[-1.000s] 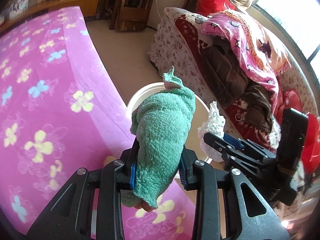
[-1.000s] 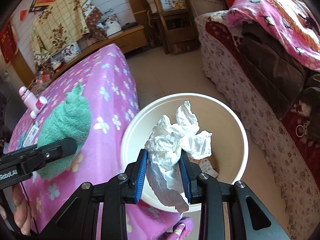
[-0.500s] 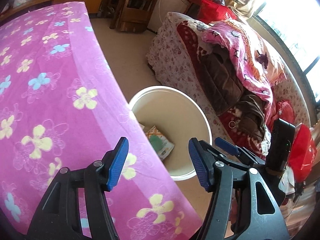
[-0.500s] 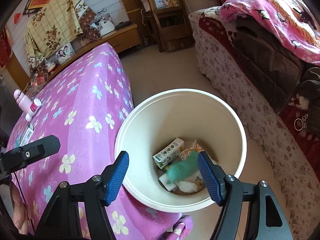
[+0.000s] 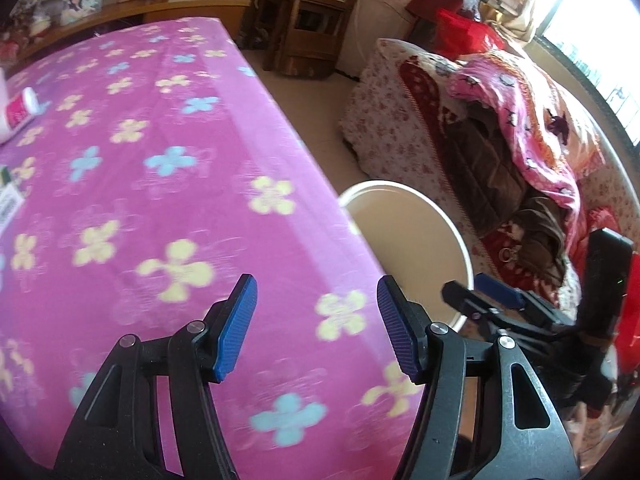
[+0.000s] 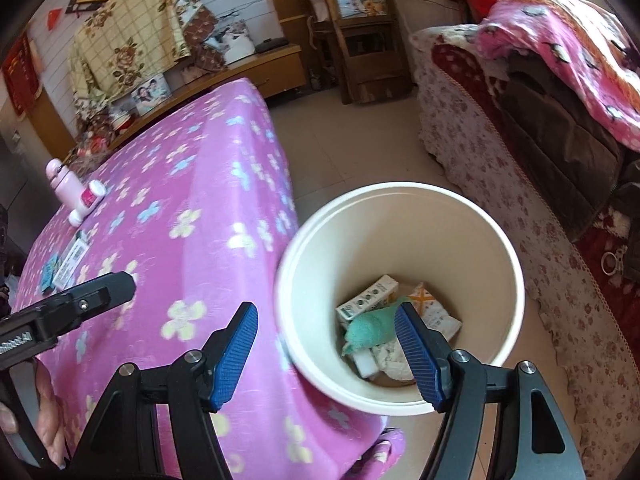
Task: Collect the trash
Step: 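Move both tools back over the blue bag and medicine box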
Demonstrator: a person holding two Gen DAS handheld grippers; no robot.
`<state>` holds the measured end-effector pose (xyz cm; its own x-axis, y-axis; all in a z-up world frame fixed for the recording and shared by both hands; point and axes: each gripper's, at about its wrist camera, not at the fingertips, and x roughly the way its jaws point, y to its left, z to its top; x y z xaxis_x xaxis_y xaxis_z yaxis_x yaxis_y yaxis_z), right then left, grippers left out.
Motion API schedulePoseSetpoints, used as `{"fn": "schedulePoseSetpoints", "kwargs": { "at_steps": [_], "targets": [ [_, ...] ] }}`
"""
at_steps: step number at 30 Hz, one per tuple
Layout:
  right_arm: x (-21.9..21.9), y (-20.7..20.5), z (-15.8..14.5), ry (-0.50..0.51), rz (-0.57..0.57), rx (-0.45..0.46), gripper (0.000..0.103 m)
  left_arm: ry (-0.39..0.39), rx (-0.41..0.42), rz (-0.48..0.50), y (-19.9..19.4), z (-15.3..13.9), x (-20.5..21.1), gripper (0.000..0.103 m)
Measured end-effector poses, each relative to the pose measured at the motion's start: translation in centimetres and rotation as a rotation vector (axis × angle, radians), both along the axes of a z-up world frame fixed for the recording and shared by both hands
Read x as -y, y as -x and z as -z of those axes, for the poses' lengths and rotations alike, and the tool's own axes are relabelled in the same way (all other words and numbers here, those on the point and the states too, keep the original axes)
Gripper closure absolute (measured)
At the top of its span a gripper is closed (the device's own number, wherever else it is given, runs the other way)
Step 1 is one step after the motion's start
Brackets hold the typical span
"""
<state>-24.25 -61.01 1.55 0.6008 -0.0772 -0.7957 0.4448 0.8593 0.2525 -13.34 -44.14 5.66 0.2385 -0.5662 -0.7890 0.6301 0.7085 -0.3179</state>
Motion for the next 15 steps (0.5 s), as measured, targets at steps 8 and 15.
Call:
{"fn": "schedulePoseSetpoints", "kwargs": {
  "at_steps": [8, 15],
  "targets": [
    [-5.3, -3.0, -1.4, 0.012, -0.115, 0.017, 0.034, -0.051, 0.05, -0.099, -1.8, -0.1, -6.2, 0.042],
    [-10.4, -6.1, -1.6, 0.009, -0.235, 0.016, 0.034, -0.116, 0.079, -0.223, -5.7, -0.4, -13.1, 0.042]
  ]
}}
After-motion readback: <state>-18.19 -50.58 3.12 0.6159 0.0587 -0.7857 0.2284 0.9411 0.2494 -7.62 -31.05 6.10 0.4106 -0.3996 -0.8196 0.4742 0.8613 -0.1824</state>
